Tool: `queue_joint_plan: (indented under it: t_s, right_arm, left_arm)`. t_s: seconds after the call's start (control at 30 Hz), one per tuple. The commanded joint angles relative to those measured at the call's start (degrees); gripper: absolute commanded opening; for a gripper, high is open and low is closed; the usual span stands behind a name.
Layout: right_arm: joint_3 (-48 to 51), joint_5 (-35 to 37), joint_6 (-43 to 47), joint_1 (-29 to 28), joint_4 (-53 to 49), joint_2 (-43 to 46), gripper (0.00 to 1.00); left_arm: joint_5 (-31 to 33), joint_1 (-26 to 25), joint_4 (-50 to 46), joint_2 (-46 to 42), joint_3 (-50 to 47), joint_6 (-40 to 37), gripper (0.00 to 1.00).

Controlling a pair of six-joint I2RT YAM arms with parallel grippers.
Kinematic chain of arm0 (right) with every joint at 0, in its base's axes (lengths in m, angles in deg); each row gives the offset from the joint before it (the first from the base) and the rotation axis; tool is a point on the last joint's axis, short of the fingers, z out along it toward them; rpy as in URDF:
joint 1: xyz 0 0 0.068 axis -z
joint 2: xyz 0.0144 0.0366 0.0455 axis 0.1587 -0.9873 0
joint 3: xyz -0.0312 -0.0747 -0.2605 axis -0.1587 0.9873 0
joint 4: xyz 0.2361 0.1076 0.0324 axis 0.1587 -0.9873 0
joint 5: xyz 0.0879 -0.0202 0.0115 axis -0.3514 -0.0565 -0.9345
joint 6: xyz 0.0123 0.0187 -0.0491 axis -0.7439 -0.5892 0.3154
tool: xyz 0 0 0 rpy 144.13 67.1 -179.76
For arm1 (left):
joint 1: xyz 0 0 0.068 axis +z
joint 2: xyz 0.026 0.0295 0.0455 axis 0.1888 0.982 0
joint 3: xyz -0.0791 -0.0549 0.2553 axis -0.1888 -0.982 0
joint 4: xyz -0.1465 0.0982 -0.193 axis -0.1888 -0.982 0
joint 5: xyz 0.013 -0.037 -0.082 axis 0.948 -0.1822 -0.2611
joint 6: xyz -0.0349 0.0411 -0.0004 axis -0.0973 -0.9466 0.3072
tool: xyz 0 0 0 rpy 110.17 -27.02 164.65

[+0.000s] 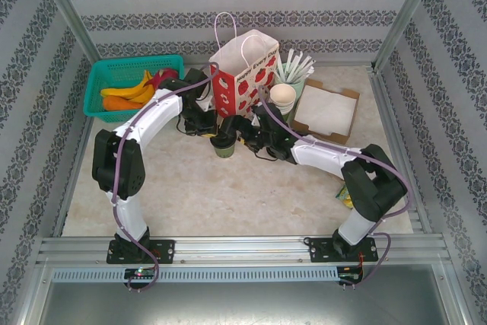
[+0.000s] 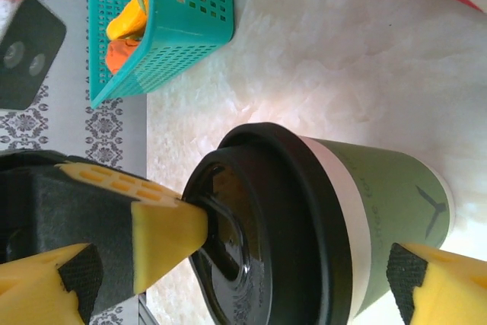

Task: Pack the takeout coffee

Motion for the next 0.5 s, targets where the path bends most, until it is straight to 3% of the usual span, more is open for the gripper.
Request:
queue_joint_plan:
  t_s: [0.0,0.27,0.47]
  right_arm:
    - [2.71,0.84,-0.07,0.80,1.47,2.21,0.91]
    - [4.68,1.65,-0.02,0.73,1.16,2.96,0.55]
    - [4.82,2.43,0.49,0.77,1.73,3.72,0.43]
  left_arm:
    - [3.02,-1.71,-0.97,4.76,-3.76,-1.38,0.00]
    - [3.02,-1.76,-1.27,4.78,-3.76,-1.72,0.00]
    - [2.83,-1.75,-1.47,4.86,-3.49,-1.90,0.00]
